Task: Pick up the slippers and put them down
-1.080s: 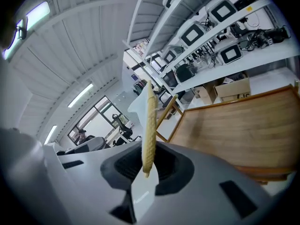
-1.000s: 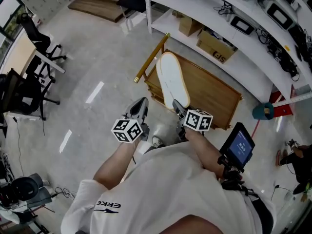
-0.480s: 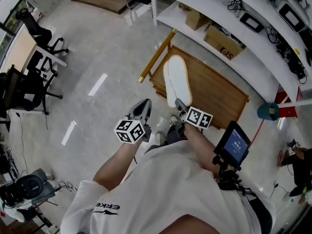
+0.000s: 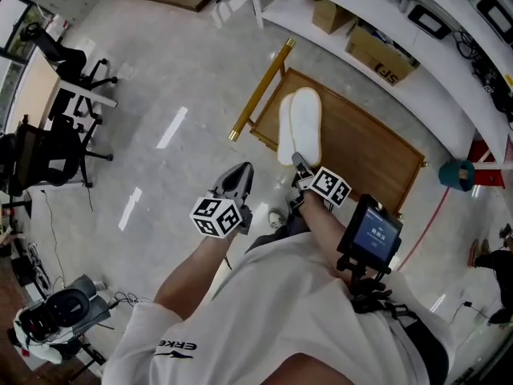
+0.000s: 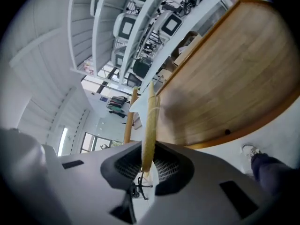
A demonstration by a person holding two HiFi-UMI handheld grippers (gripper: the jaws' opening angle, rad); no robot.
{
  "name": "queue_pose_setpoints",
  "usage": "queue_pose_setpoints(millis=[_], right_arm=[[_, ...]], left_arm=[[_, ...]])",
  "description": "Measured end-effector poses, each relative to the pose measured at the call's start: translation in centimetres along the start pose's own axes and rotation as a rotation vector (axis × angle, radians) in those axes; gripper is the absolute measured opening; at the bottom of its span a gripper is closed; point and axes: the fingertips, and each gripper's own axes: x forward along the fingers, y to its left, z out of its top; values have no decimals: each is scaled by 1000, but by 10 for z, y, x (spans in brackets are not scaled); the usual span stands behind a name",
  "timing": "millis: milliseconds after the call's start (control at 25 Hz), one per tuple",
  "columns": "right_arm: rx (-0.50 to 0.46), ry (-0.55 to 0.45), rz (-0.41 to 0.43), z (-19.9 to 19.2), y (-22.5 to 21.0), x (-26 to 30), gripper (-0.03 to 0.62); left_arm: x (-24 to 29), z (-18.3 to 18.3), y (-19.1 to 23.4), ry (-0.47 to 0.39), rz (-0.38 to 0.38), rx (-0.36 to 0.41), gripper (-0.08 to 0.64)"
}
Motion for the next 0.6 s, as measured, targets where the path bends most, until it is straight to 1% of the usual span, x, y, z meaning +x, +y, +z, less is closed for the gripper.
queue_pose_setpoints(millis=[160, 280, 480, 600], right_arm=[[133, -31, 30, 1, -5, 15, 54], [209, -40, 43, -2, -9, 23, 54], [291, -48, 41, -8, -13, 36, 54], [322, -50, 32, -15, -16, 41, 54]], left_arm=[[6, 0, 8, 24, 7, 2, 3], [9, 0, 11, 38, 9, 8, 3], [13, 4, 18, 48, 14, 13, 3], [12, 3, 22, 54, 19, 10, 3]])
